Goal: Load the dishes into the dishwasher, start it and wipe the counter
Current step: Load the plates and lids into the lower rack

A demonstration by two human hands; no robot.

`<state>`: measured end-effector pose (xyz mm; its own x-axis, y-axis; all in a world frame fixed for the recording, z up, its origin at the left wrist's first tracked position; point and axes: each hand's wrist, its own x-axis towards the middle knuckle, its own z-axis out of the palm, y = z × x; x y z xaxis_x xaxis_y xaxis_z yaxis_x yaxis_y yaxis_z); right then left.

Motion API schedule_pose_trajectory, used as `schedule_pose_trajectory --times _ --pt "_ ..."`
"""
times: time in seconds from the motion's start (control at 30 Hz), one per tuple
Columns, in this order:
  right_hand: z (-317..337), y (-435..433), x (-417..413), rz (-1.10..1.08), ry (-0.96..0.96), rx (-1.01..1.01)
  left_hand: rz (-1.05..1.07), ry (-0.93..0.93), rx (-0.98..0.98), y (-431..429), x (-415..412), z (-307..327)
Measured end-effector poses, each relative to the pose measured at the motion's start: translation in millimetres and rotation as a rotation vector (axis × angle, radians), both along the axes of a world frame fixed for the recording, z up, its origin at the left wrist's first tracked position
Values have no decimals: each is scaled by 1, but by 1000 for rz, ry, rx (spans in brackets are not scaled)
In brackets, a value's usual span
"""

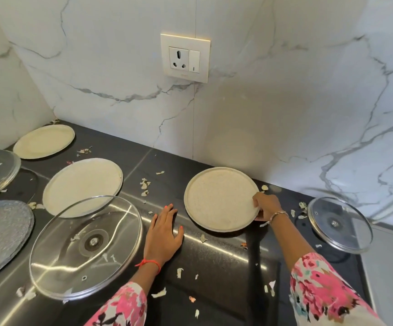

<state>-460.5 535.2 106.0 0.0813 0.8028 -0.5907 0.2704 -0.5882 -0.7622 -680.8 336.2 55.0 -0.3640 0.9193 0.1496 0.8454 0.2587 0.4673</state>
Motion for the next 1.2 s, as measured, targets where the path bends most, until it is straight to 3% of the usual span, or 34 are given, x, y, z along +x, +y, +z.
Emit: schedule_pose_trajectory --times 0.17,0.43,0.63,0.87,1.2 --pt "-7 -9 -5 -15 295 -82 1 4 -15 -1 2 1" --pt "-2 -43 -12 -44 397 -40 5 3 -5 -2 3 1" --pt "6 -94 26 -111 399 -2 -45 -1 -128 -10 6 19" --pt "18 -203 68 -205 410 54 -95 -65 -50 -129 34 27" --pt "4 -459 129 -314 547 260 -153 -9 20 -373 105 -12"
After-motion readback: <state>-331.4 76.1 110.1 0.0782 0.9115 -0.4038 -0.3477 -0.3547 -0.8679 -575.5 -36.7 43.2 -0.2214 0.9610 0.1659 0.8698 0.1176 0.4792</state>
